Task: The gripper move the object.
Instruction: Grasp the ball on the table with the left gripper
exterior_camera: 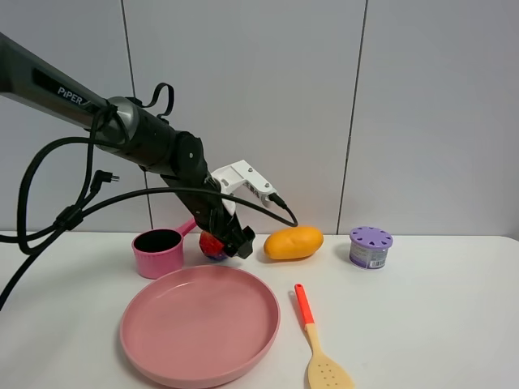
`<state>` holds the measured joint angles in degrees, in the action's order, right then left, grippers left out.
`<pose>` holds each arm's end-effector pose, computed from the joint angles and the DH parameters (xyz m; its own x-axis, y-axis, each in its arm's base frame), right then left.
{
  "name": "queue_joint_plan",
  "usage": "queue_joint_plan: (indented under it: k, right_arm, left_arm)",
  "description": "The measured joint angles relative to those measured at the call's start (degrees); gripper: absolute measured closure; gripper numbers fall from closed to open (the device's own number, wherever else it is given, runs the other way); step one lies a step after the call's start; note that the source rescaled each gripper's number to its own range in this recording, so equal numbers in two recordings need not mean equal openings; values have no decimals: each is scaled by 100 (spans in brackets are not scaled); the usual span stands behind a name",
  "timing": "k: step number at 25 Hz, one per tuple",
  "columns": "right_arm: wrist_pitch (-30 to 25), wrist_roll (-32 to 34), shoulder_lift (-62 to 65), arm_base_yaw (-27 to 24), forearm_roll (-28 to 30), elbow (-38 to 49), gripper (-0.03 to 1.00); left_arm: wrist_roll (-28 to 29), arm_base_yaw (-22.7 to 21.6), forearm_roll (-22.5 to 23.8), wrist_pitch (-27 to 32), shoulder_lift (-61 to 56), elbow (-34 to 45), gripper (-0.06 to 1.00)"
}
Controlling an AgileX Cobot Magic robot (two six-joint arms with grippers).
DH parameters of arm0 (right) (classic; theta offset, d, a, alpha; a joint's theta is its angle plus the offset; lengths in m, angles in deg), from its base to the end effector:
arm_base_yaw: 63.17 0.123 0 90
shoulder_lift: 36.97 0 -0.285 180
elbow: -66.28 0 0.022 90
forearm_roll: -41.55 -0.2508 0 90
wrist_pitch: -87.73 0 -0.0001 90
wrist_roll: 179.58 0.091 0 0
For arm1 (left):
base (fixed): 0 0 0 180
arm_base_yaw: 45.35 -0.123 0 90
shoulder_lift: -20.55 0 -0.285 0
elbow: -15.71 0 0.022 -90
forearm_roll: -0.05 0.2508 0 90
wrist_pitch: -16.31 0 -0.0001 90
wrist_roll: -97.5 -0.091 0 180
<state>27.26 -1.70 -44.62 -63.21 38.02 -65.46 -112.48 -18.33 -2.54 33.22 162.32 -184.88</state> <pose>-0.0057 0.0049 0.2793 -0.4433 -0.0063 -0.8964 -0.0502 0.9986 0.0178 0.4543 -0.2330 0.1206 -0.3745 0.7093 -0.5972 0.7159 0.6305 0.2999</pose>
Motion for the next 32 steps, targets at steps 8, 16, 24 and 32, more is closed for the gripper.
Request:
queue_joint_plan:
  k: [8,16,24,32]
  right_arm:
    - [0,0,0,0,0,0,-3]
    - [0,0,0,0,0,0,-3]
    - [0,0,0,0,0,0,-3]
    - [0,0,0,0,0,0,-3]
  left_arm:
    - [0,-14,224,-41,37,0,-5]
    - [0,-14,427,-41,26,0,-1]
    - [0,-14,795,16,-117,6,0]
    - [0,2,806,17,-200,6,0]
